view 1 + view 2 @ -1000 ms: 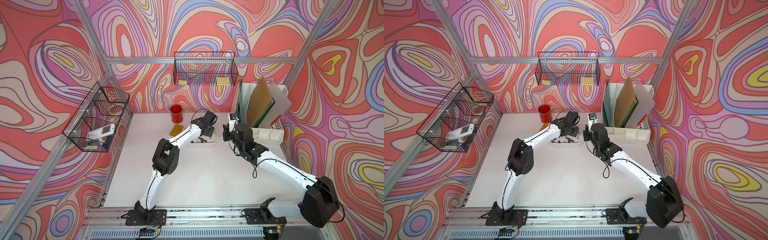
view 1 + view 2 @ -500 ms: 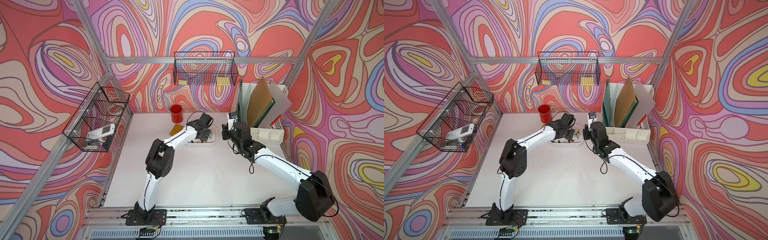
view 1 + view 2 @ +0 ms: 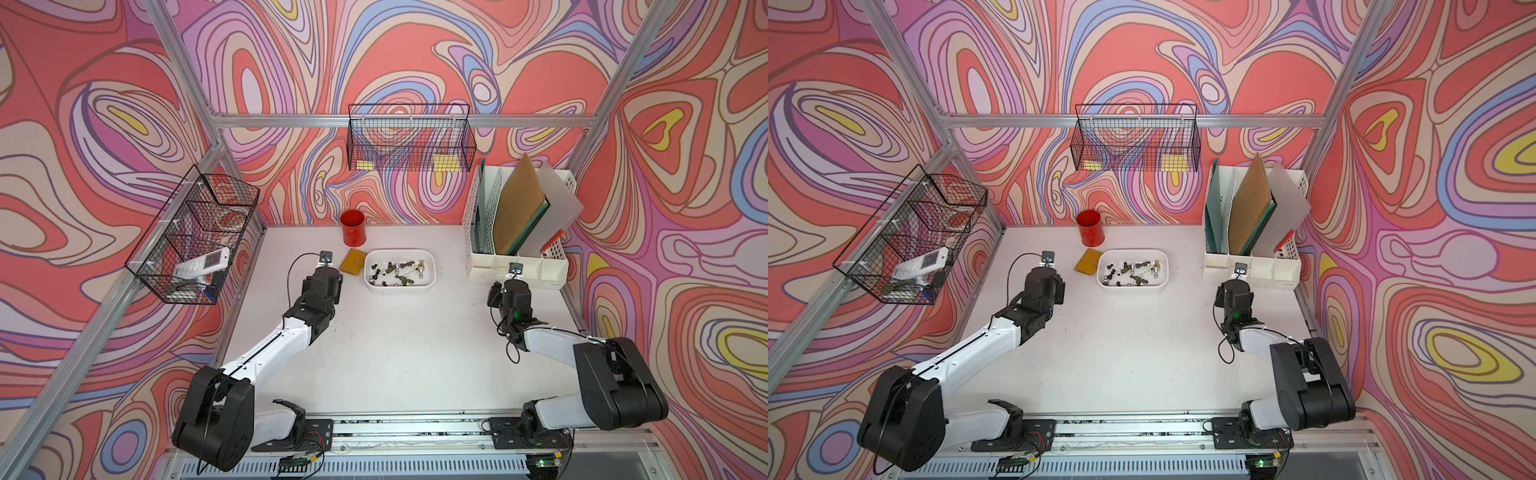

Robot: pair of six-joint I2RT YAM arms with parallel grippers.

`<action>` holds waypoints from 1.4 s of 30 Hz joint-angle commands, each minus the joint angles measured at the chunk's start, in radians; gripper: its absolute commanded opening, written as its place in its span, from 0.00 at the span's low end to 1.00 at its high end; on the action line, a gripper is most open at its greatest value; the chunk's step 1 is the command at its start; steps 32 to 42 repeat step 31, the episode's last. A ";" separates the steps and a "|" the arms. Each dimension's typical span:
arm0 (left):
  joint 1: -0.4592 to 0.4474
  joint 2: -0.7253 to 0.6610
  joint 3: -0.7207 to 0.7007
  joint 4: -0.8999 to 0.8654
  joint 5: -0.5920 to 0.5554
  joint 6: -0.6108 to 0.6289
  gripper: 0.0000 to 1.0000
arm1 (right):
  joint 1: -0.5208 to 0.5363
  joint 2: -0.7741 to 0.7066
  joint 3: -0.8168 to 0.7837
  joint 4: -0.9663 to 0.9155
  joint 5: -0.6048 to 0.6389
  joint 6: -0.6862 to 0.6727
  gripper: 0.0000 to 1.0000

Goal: Put the chess pieces into the storage box
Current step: Reset both arms

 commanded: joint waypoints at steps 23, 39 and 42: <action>0.298 0.264 -0.259 0.729 0.460 -0.027 0.50 | -0.121 0.231 0.042 0.341 -0.226 -0.047 0.98; 0.297 0.265 -0.262 0.735 0.455 -0.033 0.65 | -0.121 0.228 0.032 0.359 -0.228 -0.048 0.98; 0.297 0.265 -0.262 0.735 0.455 -0.033 0.65 | -0.121 0.228 0.032 0.359 -0.228 -0.048 0.98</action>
